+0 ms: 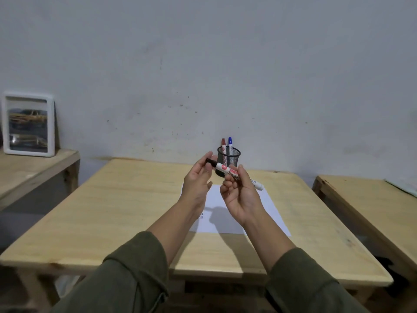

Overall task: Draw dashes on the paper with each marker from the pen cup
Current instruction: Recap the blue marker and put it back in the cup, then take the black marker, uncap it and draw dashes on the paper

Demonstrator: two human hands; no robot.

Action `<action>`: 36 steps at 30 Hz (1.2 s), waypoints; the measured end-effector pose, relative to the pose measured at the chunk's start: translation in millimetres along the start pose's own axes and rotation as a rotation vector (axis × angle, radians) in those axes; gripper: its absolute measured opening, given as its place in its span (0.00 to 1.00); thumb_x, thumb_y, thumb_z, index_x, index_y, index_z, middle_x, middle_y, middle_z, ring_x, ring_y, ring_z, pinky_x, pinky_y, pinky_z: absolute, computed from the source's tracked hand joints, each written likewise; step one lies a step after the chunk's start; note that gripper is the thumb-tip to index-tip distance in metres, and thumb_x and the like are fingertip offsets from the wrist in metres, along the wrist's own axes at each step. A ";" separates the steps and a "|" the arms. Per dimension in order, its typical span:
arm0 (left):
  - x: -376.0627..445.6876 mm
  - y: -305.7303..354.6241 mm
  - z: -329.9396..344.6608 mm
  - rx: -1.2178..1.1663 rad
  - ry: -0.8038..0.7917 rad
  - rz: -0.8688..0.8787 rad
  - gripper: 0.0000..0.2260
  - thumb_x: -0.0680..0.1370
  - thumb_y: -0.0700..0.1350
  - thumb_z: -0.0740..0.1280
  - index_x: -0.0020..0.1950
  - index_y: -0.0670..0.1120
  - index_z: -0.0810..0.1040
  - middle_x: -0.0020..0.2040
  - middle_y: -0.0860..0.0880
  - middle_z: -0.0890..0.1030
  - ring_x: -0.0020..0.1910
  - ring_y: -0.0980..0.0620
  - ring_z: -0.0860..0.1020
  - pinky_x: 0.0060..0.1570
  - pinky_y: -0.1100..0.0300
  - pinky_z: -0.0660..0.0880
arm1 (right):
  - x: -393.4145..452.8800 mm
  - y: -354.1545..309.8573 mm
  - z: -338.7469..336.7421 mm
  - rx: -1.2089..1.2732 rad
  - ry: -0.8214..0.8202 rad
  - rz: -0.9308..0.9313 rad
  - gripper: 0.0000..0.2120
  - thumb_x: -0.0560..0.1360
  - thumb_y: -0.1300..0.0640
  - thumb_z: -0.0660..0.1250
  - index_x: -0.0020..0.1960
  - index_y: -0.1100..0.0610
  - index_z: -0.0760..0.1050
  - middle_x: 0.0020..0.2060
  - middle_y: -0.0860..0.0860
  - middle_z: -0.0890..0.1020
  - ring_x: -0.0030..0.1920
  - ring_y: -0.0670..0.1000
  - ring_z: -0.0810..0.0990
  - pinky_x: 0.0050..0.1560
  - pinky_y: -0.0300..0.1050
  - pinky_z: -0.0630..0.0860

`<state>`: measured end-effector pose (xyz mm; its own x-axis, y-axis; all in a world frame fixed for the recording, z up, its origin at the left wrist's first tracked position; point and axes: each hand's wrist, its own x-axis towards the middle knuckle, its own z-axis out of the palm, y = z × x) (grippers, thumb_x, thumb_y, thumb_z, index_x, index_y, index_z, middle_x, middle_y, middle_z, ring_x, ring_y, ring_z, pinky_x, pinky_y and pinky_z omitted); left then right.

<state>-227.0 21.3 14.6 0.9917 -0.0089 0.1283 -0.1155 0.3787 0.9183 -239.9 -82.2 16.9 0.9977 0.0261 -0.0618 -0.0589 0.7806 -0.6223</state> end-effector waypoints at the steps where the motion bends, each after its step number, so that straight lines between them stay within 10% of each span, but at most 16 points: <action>1: -1.9 -1.3 -1.4 -0.020 -0.022 -0.003 0.12 0.81 0.46 0.58 0.61 0.57 0.74 0.57 0.63 0.78 0.56 0.69 0.73 0.51 0.65 0.67 | -1.7 3.0 -0.3 0.006 0.007 0.013 0.10 0.78 0.53 0.62 0.43 0.58 0.76 0.23 0.51 0.77 0.21 0.44 0.73 0.25 0.34 0.73; 15: 3.3 -9.1 -16.8 -0.087 0.279 -0.145 0.10 0.77 0.49 0.65 0.36 0.51 0.79 0.29 0.58 0.76 0.36 0.59 0.72 0.36 0.62 0.60 | -3.1 20.3 -7.2 -0.387 -0.113 -0.246 0.09 0.80 0.60 0.58 0.48 0.62 0.76 0.28 0.52 0.79 0.27 0.47 0.75 0.34 0.36 0.76; 21: 12.4 -11.0 -65.0 0.335 0.537 0.014 0.03 0.72 0.46 0.71 0.45 0.50 0.80 0.44 0.52 0.83 0.40 0.56 0.78 0.30 0.72 0.73 | 9.4 19.4 -16.5 -0.357 -0.025 -0.231 0.07 0.78 0.62 0.60 0.47 0.63 0.76 0.26 0.53 0.79 0.25 0.46 0.74 0.30 0.36 0.75; 25: 25.7 -32.3 -94.5 0.748 0.596 -0.024 0.07 0.69 0.50 0.73 0.34 0.58 0.77 0.46 0.57 0.83 0.30 0.67 0.75 0.56 0.53 0.75 | 20.6 27.6 -23.1 -0.341 0.017 -0.156 0.06 0.78 0.62 0.62 0.45 0.62 0.76 0.26 0.53 0.79 0.25 0.46 0.73 0.28 0.35 0.74; 30: 43.4 -44.0 -106.8 0.987 0.569 -0.086 0.05 0.72 0.51 0.70 0.46 0.55 0.82 0.50 0.55 0.84 0.60 0.53 0.73 0.55 0.55 0.61 | 31.9 28.0 -34.7 -0.340 0.062 -0.131 0.06 0.77 0.62 0.62 0.45 0.62 0.77 0.25 0.52 0.79 0.25 0.45 0.74 0.28 0.34 0.73; 36: 52.5 -57.7 -110.5 1.179 0.518 -0.133 0.08 0.74 0.54 0.67 0.51 0.56 0.81 0.53 0.55 0.83 0.59 0.51 0.73 0.53 0.54 0.61 | 43.4 20.5 -46.7 -0.347 0.114 -0.116 0.06 0.77 0.60 0.63 0.46 0.59 0.78 0.26 0.52 0.79 0.25 0.46 0.73 0.29 0.34 0.73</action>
<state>-162.0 101.2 -73.0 0.8753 0.4742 0.0954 0.2677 -0.6392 0.7210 -199.4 -94.2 -35.0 0.9896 -0.1351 -0.0493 0.0277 0.5157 -0.8563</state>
